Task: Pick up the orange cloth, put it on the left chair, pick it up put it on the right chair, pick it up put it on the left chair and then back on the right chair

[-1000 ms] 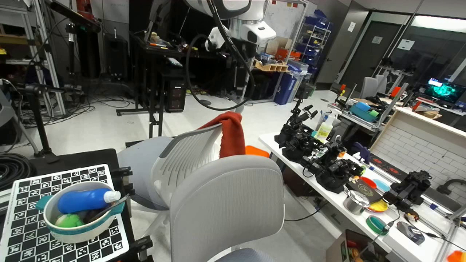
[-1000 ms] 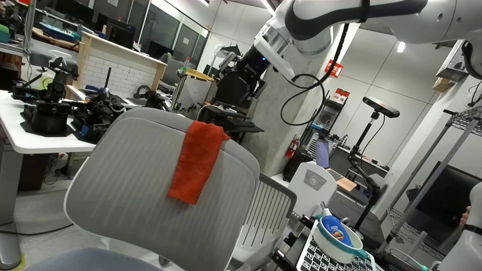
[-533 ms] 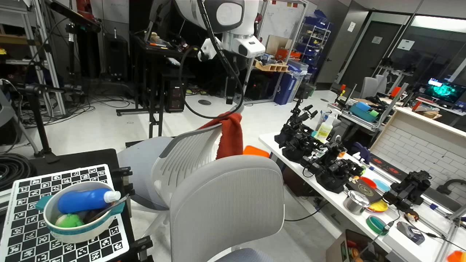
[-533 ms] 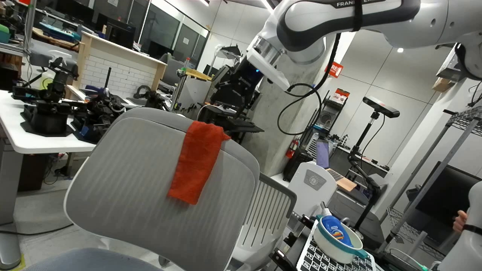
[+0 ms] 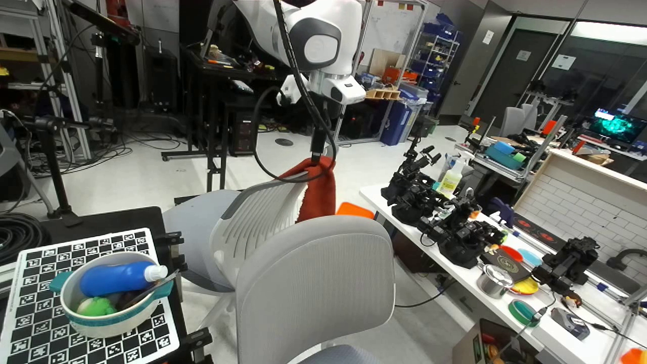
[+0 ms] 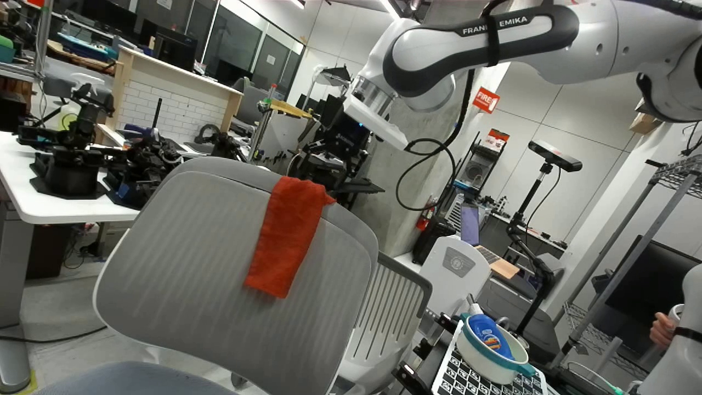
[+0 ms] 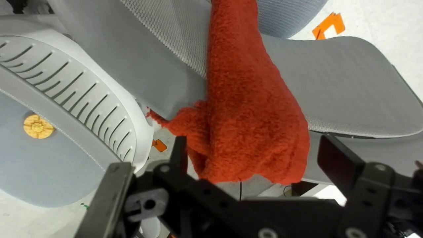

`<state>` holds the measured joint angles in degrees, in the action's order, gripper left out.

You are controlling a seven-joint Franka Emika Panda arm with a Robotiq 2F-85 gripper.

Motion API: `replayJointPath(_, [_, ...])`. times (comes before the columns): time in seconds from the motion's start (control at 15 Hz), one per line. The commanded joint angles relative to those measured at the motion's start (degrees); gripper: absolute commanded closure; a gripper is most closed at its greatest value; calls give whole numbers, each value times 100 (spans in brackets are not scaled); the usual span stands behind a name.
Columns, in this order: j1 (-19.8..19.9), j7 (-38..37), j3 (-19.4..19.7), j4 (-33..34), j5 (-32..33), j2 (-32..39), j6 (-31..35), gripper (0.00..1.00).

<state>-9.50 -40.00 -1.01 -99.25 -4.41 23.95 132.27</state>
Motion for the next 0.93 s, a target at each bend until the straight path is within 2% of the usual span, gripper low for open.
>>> replayJointPath(0.0, [-78, -102, 73, 430, 84, 354, -150, 8])
replayJointPath(0.07, [-76, -93, 77, 544, 73, 455, -190, 28])
replayJointPath(0.6, [-48, -45, 148, 1054, 41, 773, -416, 90])
replayJointPath(0.73, [-24, -28, 157, 1143, 27, 753, -468, 99])
replayJointPath(0.87, [15, -6, 171, 1233, 17, 688, -554, 100])
